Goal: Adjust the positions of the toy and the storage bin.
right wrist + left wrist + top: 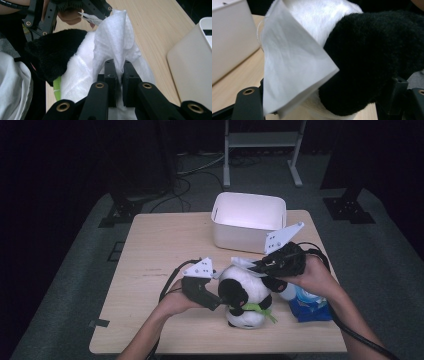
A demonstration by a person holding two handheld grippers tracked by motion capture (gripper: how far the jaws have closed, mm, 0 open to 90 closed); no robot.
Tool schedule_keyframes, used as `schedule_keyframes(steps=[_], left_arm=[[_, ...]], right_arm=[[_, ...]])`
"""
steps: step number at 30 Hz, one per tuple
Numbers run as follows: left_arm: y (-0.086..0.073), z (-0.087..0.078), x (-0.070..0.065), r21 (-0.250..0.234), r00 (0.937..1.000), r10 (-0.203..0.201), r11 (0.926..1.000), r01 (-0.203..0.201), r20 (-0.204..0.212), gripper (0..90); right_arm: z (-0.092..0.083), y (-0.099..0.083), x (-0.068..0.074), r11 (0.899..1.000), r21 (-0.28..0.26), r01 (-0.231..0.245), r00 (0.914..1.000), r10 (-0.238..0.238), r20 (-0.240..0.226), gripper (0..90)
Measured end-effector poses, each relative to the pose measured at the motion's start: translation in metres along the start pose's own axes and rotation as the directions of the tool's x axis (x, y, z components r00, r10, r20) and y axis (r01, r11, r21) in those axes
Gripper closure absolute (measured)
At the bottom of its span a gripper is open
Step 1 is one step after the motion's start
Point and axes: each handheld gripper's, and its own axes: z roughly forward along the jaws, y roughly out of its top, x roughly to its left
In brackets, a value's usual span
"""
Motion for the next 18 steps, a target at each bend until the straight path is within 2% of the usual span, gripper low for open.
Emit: schedule_keyframes(steps=[7, 10, 13, 18], left_arm=[[0.006, -0.016, -0.001, 0.011, 0.9991, 0.016, 0.9998, -0.015, -0.04, 22.8], [0.008, -0.021, 0.0, 0.016, 0.9988, 0.021, 0.9997, -0.021, -0.044, 23.0], [0.009, -0.025, -0.001, 0.019, 0.9988, 0.021, 0.9996, -0.021, -0.044, 23.3], [0.008, -0.025, -0.001, 0.029, 0.999, 0.021, 0.9994, -0.02, -0.041, 23.3]], right_arm=[[0.005, 0.018, 0.006, 0.999, -0.015, 0.035, 0.9991, -0.035, -0.024, 83.4], [0.009, 0.029, 0.011, 0.998, -0.025, 0.062, 0.9965, -0.064, -0.054, 83.4], [0.013, 0.037, 0.016, 0.996, -0.027, 0.083, 0.9946, -0.084, -0.061, 83.4], [0.016, 0.039, 0.017, 0.995, -0.025, 0.095, 0.9929, -0.097, -0.069, 83.4]])
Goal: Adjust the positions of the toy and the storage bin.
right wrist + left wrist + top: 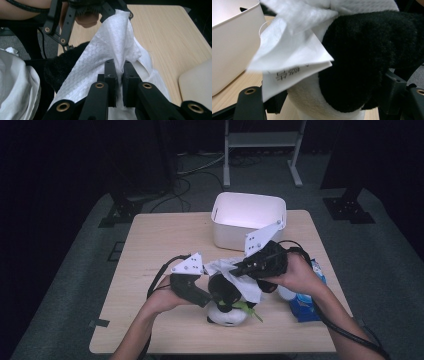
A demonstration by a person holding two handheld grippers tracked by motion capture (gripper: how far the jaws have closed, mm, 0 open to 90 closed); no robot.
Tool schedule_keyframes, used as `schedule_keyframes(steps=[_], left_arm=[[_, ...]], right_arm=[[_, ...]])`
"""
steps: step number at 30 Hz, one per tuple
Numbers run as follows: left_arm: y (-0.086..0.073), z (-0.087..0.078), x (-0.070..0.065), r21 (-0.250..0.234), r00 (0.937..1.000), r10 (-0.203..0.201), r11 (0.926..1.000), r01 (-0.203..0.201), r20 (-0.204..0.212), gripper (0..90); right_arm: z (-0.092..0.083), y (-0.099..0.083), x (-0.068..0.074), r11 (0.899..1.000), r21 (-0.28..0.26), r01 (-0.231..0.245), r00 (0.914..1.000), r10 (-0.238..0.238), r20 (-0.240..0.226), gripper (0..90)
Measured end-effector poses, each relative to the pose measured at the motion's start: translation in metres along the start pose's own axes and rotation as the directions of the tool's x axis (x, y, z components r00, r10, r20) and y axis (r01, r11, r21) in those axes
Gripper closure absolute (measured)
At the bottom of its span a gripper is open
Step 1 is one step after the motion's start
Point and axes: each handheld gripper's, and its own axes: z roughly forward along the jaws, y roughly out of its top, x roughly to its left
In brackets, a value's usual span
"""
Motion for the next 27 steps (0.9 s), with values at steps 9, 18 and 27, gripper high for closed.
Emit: schedule_keyframes(steps=[9, 18, 27], left_arm=[[-0.003, 0.02, -0.002, -0.036, 1.0, -0.007, 0.9993, 0.007, 0.002, 15.6], [-0.018, 0.043, 0.002, 0.049, 0.9989, -0.028, 0.9985, 0.027, 0.037, 14.3], [-0.026, 0.06, 0.0, 0.076, 0.9982, -0.032, 0.9967, 0.028, 0.05, 25.0]], right_arm=[[-0.005, -0.031, -0.003, 0.997, 0.043, -0.061, 0.9978, 0.059, 0.029, 83.6], [-0.017, -0.057, -0.011, 0.99, 0.071, -0.119, 0.9888, 0.111, 0.099, 83.6], [-0.029, -0.048, -0.01, 0.993, 0.063, -0.102, 0.9891, 0.095, 0.113, 83.6]])
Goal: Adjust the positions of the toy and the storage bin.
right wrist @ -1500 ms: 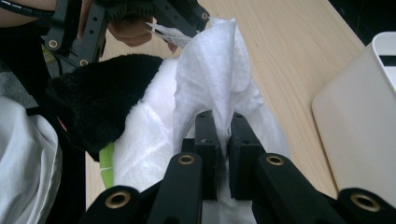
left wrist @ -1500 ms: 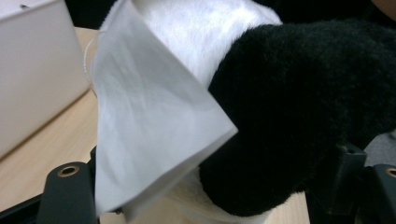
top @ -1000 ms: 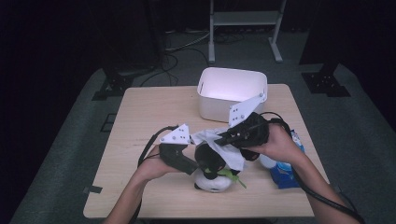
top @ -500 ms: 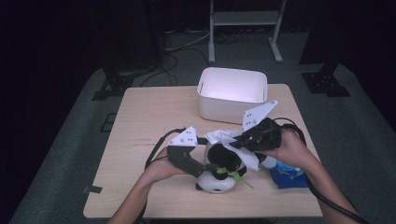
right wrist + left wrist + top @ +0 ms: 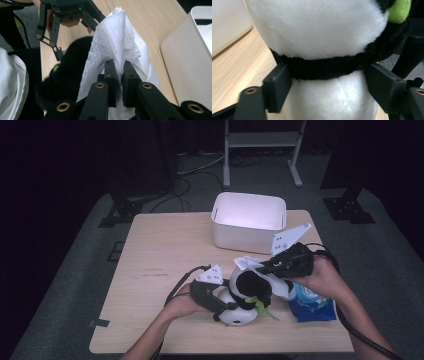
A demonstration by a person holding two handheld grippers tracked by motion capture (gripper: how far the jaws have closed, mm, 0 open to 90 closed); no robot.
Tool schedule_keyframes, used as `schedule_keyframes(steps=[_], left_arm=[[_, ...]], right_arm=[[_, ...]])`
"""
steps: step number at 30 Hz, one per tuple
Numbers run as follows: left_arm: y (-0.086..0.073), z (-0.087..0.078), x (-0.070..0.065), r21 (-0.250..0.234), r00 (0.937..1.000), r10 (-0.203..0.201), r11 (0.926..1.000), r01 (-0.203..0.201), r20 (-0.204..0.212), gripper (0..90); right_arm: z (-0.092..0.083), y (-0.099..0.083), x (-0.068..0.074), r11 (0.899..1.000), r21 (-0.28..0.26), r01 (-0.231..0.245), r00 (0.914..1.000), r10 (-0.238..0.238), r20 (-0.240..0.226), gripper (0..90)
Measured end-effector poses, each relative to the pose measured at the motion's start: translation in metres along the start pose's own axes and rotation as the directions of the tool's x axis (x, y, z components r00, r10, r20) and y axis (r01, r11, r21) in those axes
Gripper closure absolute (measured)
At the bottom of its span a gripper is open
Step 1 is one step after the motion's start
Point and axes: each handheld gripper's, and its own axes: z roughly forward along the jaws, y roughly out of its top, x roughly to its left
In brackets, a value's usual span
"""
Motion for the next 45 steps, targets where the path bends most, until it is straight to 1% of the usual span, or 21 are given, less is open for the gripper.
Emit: schedule_keyframes(steps=[3, 7, 10, 12, 13, 14, 16, 18, 20, 21, 22, 24, 25, 26, 28, 31, 34, 36, 40, 43, 45], left_arm=[[-0.001, 0.0, -0.001, -0.011, 1.0, 0.003, 0.9999, -0.003, 0.001, 29.8], [-0.001, 0.0, -0.001, 0.005, 1.0, 0.01, 0.9999, -0.01, 0.001, 27.9], [-0.001, -0.001, 0.0, 0.007, 0.9998, -0.013, 0.9999, 0.013, 0.011, 21.6], [-0.001, -0.001, -0.001, 0.016, 0.9999, -0.016, 0.9997, 0.016, -0.003, 15.3], [-0.002, 0.001, 0.0, 0.022, 0.9998, -0.021, 0.9996, 0.021, 0.004, 14.2], [-0.003, 0.004, 0.0, 0.04, 0.9995, -0.029, 0.9988, 0.029, 0.01, 12.1], [-0.007, 0.013, -0.001, 0.076, 0.9997, -0.022, 0.9968, 0.022, -0.006, 8.9], [-0.01, 0.018, 0.001, 0.088, 0.9995, -0.032, 0.9956, 0.032, -0.002, 5.0], [-0.012, 0.021, 0.002, 0.078, 0.9989, -0.045, 0.9959, 0.045, 0.009, 4.7], [-0.012, 0.021, 0.002, 0.078, 0.9989, -0.045, 0.9959, 0.045, 0.009, 7.2], [-0.013, 0.02, 0.003, 0.061, 0.9993, -0.033, 0.9976, 0.032, 0.017, 12.9], [-0.013, 0.02, 0.003, 0.045, 0.9991, -0.039, 0.9983, 0.038, 0.015, 19.7], [-0.013, 0.018, 0.003, 0.037, 0.9991, -0.04, 0.9985, 0.04, 0.013, 22.5], [-0.012, 0.016, 0.003, 0.038, 0.9994, -0.034, 0.9987, 0.034, 0.009, 25.3], [-0.011, 0.014, 0.003, 0.038, 0.9996, -0.027, 0.9989, 0.027, 0.007, 29.4], [-0.011, 0.009, 0.004, 0.037, 0.9996, -0.028, 0.9989, 0.028, 0.006, 31.4], [-0.008, 0.0, 0.006, 0.059, 0.9998, -0.016, 0.9981, 0.016, -0.01, 32.3], [-0.006, -0.007, 0.005, 0.084, 0.9995, 0.002, 0.9964, 0.001, -0.033, 32.3], [-0.004, -0.017, 0.006, 0.111, 0.9987, 0.015, 0.9938, -0.01, -0.049, 33.5], [-0.004, -0.024, 0.007, 0.12, 0.9983, 0.024, 0.9926, -0.017, -0.054, 34.6], [-0.004, -0.027, 0.009, 0.123, 0.9984, 0.017, 0.9923, -0.011, -0.053, 35.2]], right_arm=[[0.002, 0.009, 0.003, 1.0, 0.001, 0.016, 0.9998, -0.016, -0.009, 83.5], [0.009, 0.012, 0.003, 0.999, 0.047, 0.026, 0.9996, -0.026, -0.008, 83.7], [0.012, 0.006, 0.002, 0.996, 0.089, 0.018, 0.9995, -0.021, 0.024, 83.7], [0.01, -0.001, -0.001, 0.995, 0.1, -0.003, 0.999, -0.001, 0.045, 83.8], [0.009, -0.007, -0.004, 0.994, 0.105, -0.019, 0.9984, 0.013, 0.055, 83.8], [0.009, -0.01, -0.006, 0.994, 0.104, -0.03, 0.998, 0.023, 0.059, 83.9], [0.007, -0.019, -0.01, 0.995, 0.088, -0.055, 0.9975, 0.051, 0.049, 83.9], [0.007, -0.024, -0.01, 0.995, 0.084, -0.06, 0.997, 0.056, 0.053, 83.9], [0.005, -0.028, -0.01, 0.994, 0.082, -0.071, 0.9963, 0.067, 0.053, 83.9], [0.005, -0.028, -0.01, 0.994, 0.082, -0.071, 0.9963, 0.067, 0.053, 83.9], [0.004, -0.031, -0.011, 0.993, 0.088, -0.072, 0.9961, 0.068, 0.056, 83.8], [0.002, -0.03, -0.011, 0.992, 0.106, -0.069, 0.9956, 0.062, 0.071, 83.8], [0.0, -0.028, -0.011, 0.992, 0.109, -0.058, 0.995, 0.049, 0.087, 83.7], [-0.002, -0.027, -0.011, 0.993, 0.103, -0.059, 0.9944, 0.05, 0.093, 83.7], [-0.003, -0.025, -0.011, 0.994, 0.091, -0.059, 0.995, 0.051, 0.085, 83.8], [-0.004, -0.022, -0.013, 0.996, 0.071, -0.057, 0.9962, 0.052, 0.071, 83.8], [-0.003, -0.018, -0.013, 0.997, 0.061, -0.053, 0.9967, 0.049, 0.064, 83.8], [0.0, -0.016, -0.013, 0.997, 0.072, -0.042, 0.9972, 0.038, 0.064, 83.8], [0.008, -0.015, -0.013, 0.991, 0.124, -0.042, 0.9971, 0.033, 0.068, 83.8], [0.013, -0.019, -0.014, 0.991, 0.122, -0.05, 0.9979, 0.044, 0.046, 83.7], [0.015, -0.02, -0.015, 0.991, 0.12, -0.056, 0.9981, 0.052, 0.031, 83.7]])
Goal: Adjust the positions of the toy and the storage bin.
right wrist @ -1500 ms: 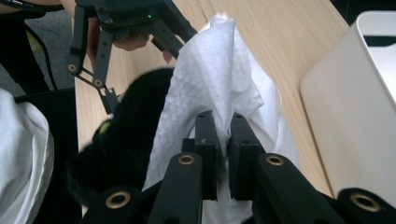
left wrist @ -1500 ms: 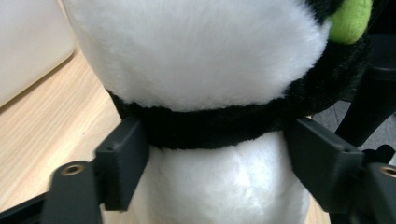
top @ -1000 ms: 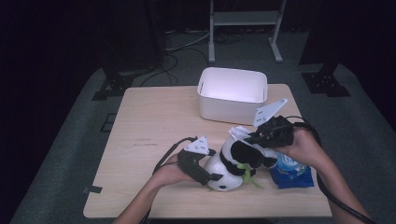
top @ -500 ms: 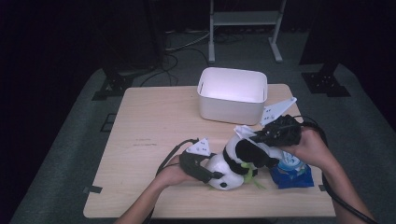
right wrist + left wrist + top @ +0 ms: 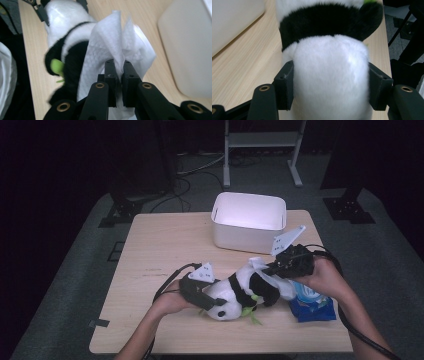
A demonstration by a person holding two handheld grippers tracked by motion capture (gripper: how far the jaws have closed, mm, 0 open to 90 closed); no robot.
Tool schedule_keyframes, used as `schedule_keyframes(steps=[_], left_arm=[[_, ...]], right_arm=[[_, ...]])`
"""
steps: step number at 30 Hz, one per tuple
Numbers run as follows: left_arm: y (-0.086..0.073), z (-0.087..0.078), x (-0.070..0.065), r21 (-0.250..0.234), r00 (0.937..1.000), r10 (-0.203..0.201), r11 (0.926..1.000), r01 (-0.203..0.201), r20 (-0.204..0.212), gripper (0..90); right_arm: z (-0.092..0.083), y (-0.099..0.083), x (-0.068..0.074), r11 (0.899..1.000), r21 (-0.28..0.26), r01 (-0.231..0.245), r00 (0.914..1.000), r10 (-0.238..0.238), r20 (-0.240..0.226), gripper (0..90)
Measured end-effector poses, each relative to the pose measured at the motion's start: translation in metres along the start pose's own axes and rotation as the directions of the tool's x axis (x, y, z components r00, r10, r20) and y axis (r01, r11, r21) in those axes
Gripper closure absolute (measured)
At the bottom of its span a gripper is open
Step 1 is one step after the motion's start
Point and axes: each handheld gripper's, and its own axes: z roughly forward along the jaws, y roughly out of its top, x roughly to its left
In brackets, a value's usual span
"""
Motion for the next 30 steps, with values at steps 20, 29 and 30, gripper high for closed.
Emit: schedule_keyframes(steps=[20, 29, 30], left_arm=[[-0.003, 0.0, 0.003, -0.009, 0.9999, -0.004, 1.0, 0.004, 0.014, 35.6], [-0.001, 0.004, 0.004, -0.016, 0.9998, 0.0, 0.9999, 0.001, 0.019, 35.4], [-0.001, 0.004, 0.005, -0.015, 0.9998, 0.002, 0.9999, -0.002, 0.022, 35.2]], right_arm=[[0.027, 0.024, 0.005, 0.999, -0.037, 0.036, 0.995, -0.039, -0.092, 83.7], [0.051, 0.041, 0.015, 0.997, -0.02, 0.08, 0.9857, -0.082, -0.147, 83.6], [0.055, 0.043, 0.015, 0.997, -0.016, 0.081, 0.9842, -0.083, -0.156, 83.6]])
